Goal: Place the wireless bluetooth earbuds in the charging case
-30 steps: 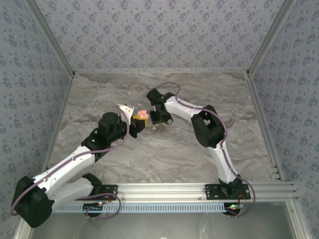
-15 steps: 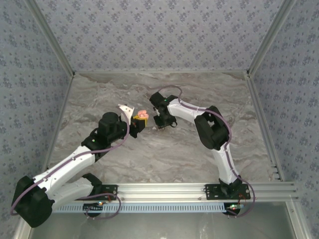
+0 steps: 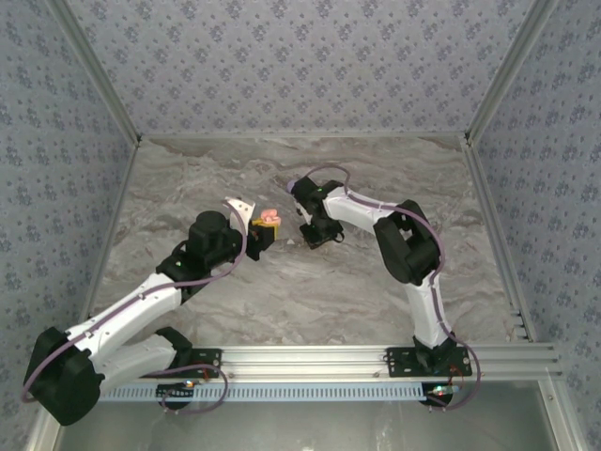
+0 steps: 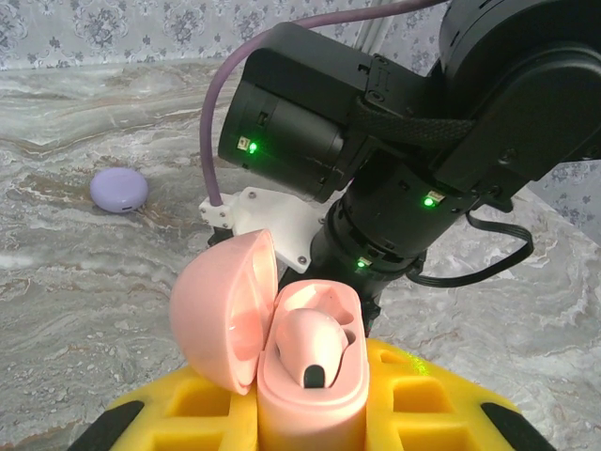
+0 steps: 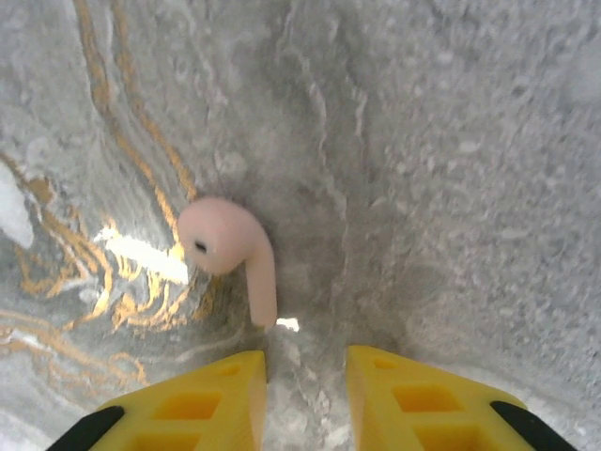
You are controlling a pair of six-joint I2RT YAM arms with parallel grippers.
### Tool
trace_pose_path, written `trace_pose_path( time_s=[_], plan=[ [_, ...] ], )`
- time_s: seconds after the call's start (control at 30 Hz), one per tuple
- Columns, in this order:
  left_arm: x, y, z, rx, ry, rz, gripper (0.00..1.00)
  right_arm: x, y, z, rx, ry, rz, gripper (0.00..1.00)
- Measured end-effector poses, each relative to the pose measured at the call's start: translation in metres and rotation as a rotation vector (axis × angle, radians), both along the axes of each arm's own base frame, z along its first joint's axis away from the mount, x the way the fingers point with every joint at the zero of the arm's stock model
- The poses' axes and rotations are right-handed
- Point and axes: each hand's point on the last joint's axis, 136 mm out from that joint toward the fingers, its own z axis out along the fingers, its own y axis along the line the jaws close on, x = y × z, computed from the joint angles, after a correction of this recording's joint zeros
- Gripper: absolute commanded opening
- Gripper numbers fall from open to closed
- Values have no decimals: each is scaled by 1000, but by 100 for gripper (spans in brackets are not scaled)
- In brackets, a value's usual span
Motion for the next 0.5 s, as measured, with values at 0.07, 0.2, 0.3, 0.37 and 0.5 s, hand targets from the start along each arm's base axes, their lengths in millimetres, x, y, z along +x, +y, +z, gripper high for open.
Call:
trace_pose_path(
  time_s=[0.07,0.2,0.3,0.37,0.5],
  plan=[
    [0,0,0,0,-1,0,0,-5,0,1,17,17,9,38],
    [0,0,0,0,-1,0,0,-8,5,12,75,28,39,42],
    [0,0,0,0,-1,0,0,-6,11,20,119,24,56,42],
    [0,0,0,0,-1,0,0,-2,14,24,140,20,63,42],
    [0,0,0,0,-1,0,0,14,26,33,177,3,64,44]
  ],
)
